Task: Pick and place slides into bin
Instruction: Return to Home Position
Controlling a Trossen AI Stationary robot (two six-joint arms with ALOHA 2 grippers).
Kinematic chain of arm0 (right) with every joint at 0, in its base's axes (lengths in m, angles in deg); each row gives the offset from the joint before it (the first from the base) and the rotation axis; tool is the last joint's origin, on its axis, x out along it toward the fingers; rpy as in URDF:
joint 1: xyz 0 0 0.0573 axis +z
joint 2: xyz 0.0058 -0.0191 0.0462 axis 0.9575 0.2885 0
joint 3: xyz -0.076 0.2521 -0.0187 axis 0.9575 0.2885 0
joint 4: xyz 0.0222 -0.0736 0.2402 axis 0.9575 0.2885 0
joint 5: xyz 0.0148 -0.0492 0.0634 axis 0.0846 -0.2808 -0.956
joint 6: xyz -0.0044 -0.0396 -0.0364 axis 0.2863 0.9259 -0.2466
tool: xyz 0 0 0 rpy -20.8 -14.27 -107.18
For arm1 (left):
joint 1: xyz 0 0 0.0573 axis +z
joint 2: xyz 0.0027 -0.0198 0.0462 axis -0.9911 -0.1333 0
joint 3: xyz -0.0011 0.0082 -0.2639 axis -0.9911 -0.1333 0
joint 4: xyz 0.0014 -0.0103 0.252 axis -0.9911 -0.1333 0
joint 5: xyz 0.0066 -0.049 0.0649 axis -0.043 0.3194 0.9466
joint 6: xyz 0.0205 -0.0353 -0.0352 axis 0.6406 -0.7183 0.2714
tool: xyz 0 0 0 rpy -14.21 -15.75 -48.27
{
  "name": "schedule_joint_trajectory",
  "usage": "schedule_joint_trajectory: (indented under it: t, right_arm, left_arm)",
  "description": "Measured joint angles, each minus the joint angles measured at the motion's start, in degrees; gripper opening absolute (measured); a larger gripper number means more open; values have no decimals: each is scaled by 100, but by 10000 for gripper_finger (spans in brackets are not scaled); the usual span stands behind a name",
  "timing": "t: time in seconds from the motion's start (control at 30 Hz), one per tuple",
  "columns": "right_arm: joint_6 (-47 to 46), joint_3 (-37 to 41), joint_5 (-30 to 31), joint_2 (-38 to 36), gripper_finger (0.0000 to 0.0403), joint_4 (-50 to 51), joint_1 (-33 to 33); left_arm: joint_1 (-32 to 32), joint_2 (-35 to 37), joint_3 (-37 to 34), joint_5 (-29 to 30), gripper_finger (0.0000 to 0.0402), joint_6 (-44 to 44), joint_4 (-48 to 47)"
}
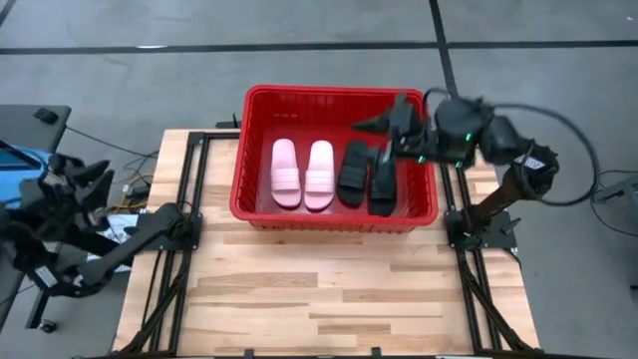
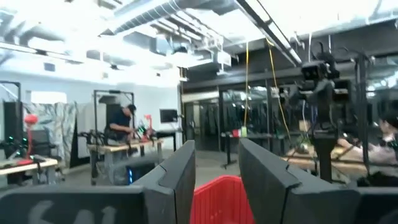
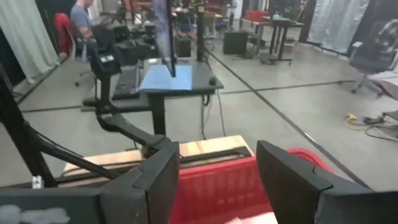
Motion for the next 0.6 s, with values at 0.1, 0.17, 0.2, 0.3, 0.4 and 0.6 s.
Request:
schedule_joint_trajectory:
  t: [0.1, 0.17, 0.2, 0.3, 0.4, 0.6]
  right_arm:
    - [-96, 488, 293, -15, 203, -586, 411]
    - [-102, 838, 348, -14, 203, -1017, 615]
    - [-104, 1021, 380, -18, 203, -1282, 699]
    - [-203, 1552, 397, -32, 204, -1881, 919]
    - [-374, 2042, 543, -48, 205, -2278, 1162]
    - [-542, 2985, 1685, -323, 205, -2981, 1754]
  left_arm:
    - [233, 356, -102, -85, 114, -107, -225]
    - [394, 411, -166, -230, 114, -209, -474]
    - [463, 389, -171, -356, 114, -245, -647]
    - [630, 382, -345, -760, 114, -242, -824]
    - [866, 379, -638, -1177, 114, -371, -859]
    - [1293, 379, -1185, -1667, 114, -380, -749]
